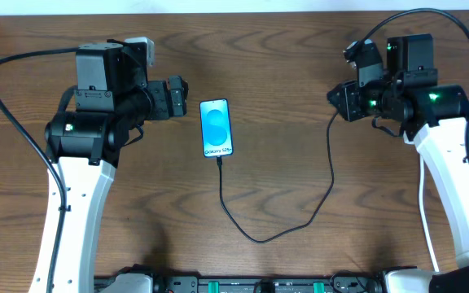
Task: Plug charger to phone and switch on socket
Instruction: 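Lift the right gripper up and away from the power strip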
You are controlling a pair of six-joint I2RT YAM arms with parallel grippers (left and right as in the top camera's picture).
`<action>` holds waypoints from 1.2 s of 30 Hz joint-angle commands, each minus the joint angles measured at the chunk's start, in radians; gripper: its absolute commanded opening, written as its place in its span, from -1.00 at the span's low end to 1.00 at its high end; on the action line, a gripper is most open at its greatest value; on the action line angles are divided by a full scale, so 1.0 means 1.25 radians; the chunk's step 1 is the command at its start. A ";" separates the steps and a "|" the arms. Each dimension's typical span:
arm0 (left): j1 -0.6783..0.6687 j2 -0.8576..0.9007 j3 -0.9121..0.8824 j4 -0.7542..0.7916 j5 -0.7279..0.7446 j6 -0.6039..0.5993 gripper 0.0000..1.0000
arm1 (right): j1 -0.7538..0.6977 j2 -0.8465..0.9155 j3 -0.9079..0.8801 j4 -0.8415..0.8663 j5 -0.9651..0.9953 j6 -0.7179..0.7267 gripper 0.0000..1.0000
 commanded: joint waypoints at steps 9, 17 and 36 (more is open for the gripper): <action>0.002 -0.003 0.004 -0.001 -0.005 -0.004 0.90 | 0.004 -0.019 0.005 0.001 0.022 0.008 0.99; 0.002 -0.003 0.004 -0.001 -0.005 -0.004 0.90 | 0.004 -0.019 0.005 -0.012 0.019 0.007 0.98; 0.003 -0.003 0.004 -0.001 -0.005 -0.004 0.90 | 0.002 -0.019 0.005 -0.005 0.047 0.007 0.98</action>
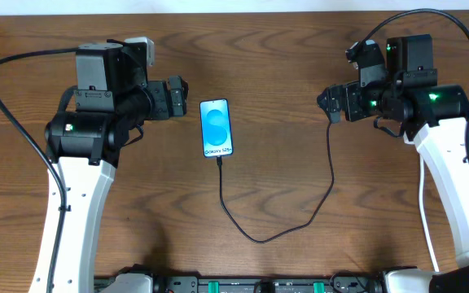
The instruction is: Plug charger to phone and switch on socket
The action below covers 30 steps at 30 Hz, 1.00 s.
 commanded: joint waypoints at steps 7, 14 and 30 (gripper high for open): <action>0.002 -0.003 0.004 -0.002 -0.005 -0.004 0.90 | 0.002 -0.019 0.005 0.002 0.021 0.005 0.99; 0.003 -0.003 0.004 -0.002 -0.005 -0.004 0.90 | 0.001 -0.019 0.004 0.012 0.042 0.004 0.99; 0.002 -0.003 0.004 -0.002 -0.005 -0.004 0.90 | -0.011 -0.223 -0.256 0.338 0.138 0.002 0.98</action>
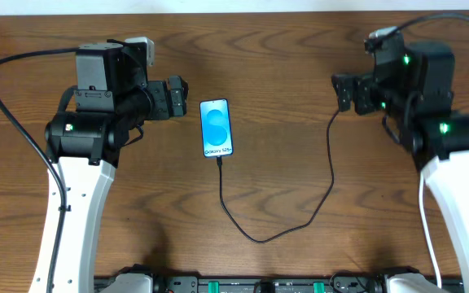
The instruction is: Plug charger to phone and switch on socket
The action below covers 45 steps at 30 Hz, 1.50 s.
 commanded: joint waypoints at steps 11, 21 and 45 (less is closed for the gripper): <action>0.002 -0.003 0.004 -0.002 -0.005 -0.004 0.90 | -0.053 -0.386 -0.509 0.317 0.023 0.002 0.99; 0.002 -0.003 0.004 -0.002 -0.005 -0.004 0.90 | -0.067 -0.708 -0.826 0.484 0.038 0.005 0.99; 0.002 -0.003 0.004 -0.002 -0.005 -0.004 0.90 | -0.067 -1.012 -0.941 0.414 0.037 0.011 0.99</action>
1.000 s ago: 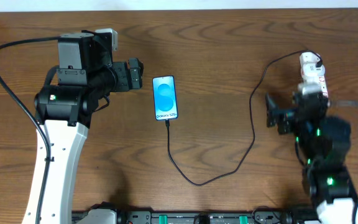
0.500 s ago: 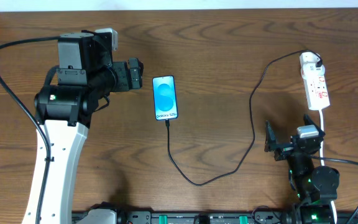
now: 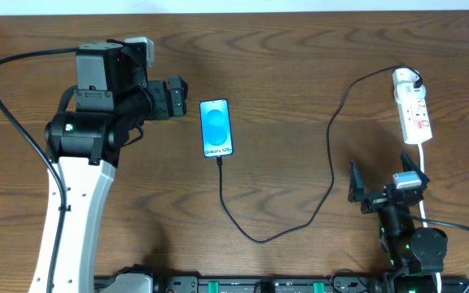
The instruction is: Plug charger to phone and switch on socket
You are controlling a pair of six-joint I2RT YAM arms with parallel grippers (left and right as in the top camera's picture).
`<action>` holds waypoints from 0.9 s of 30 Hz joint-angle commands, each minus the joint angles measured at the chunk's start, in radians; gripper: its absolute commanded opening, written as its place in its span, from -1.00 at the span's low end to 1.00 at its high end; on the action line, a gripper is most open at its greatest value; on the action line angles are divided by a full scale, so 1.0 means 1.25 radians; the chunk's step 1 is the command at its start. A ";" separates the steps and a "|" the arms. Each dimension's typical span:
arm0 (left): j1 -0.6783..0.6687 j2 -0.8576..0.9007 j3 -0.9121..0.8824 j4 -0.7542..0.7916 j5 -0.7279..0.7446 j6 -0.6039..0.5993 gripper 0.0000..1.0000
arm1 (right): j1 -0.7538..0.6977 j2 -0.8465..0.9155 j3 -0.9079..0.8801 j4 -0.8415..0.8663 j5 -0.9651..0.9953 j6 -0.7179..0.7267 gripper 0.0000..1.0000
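Observation:
The phone (image 3: 217,128) lies face up at mid-table with its screen lit blue. A black charger cable (image 3: 330,167) is plugged into its lower end, loops toward the front and runs up to the white socket strip (image 3: 414,110) at the far right. My left gripper (image 3: 181,97) hovers just left of the phone, pointing at it; its jaws are not readable from above. My right gripper (image 3: 355,184) sits low at the front right, well below the strip and beside the cable, holding nothing visible. The switch position is too small to read.
The left arm's black cable (image 3: 6,98) arcs along the left table edge. The charger cable's loop (image 3: 259,239) lies near the front centre. A rail with fittings (image 3: 259,285) runs along the front edge.
My right arm was raised over the far right, covering the socket strip; it now sits folded at the front right and the strip is uncovered. Phone, cable and left arm are unchanged.
The cable was in the phone from the first moment, with the screen lit. My right gripper stayed at the socket end of the cable, shifting slightly left, then higher. Now it is back at the front right. The left arm never moved.

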 commanded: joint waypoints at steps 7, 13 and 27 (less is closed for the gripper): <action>0.002 -0.003 0.004 -0.001 -0.003 -0.004 0.90 | -0.003 -0.053 -0.001 -0.102 0.009 0.011 0.99; 0.002 -0.003 0.004 -0.001 -0.003 -0.004 0.90 | -0.003 -0.053 -0.001 -0.107 0.009 0.011 0.98; 0.002 -0.003 0.004 -0.001 -0.003 -0.004 0.90 | -0.003 -0.053 -0.001 -0.107 0.009 0.011 0.99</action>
